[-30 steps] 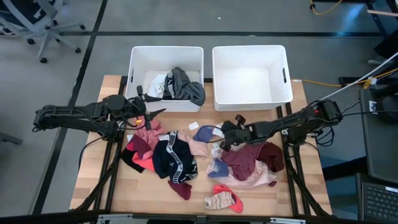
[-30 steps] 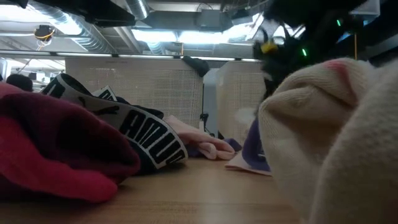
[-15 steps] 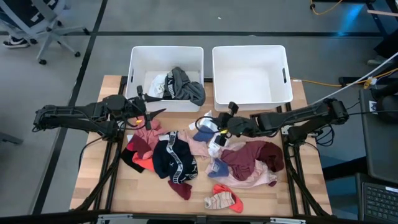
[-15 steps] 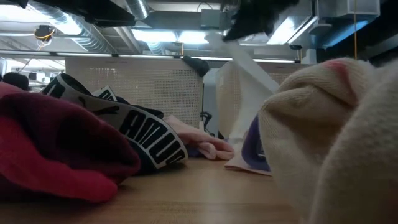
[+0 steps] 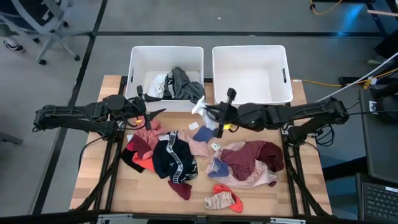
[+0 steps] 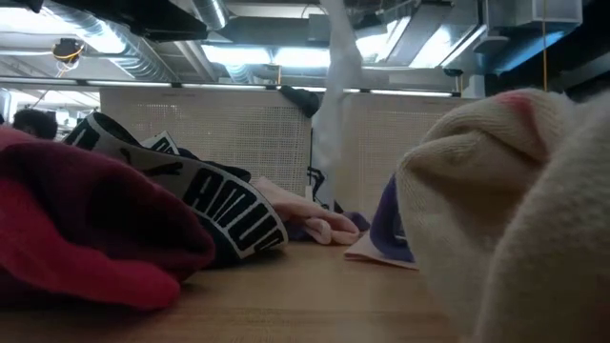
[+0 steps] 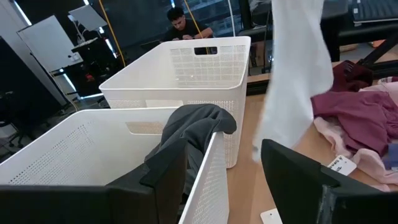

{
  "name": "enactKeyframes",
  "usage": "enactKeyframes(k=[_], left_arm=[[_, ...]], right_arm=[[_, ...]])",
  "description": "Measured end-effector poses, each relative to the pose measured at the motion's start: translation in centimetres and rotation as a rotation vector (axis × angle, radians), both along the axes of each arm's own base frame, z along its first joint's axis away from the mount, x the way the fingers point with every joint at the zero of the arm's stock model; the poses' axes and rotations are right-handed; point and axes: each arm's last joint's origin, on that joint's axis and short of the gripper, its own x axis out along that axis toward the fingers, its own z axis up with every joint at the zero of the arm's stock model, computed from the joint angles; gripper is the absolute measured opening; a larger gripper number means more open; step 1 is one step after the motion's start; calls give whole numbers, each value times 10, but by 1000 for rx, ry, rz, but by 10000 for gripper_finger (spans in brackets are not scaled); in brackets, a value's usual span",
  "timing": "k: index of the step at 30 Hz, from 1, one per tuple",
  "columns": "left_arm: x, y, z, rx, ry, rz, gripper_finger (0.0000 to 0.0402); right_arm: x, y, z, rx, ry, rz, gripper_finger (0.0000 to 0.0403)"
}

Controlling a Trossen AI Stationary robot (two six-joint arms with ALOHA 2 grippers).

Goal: Sort clothes
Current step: Put the white sock into the left white laundry bin

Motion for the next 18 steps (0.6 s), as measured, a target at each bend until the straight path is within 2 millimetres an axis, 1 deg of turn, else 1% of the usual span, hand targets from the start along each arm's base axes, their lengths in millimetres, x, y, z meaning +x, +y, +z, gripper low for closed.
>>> enactKeyframes(k=[4,8,10,14,18], left_arm=[[0,0,0,0,-1,0,194],[0,0,0,0,-1,0,194],[0,0,0,0,-2,0,194],[0,0,1,0,-7,0,194],[0,0,1,1,-8,0,194]], right_arm=[[2,-4,21,-105,-112,16,13],[4,-19,40,-204,-235,29,14],[4,-31,48,-241,-302,49,14],[1,-61,63,-297,-456,77,14],[-6,-93,75,-354,-597,54,14]])
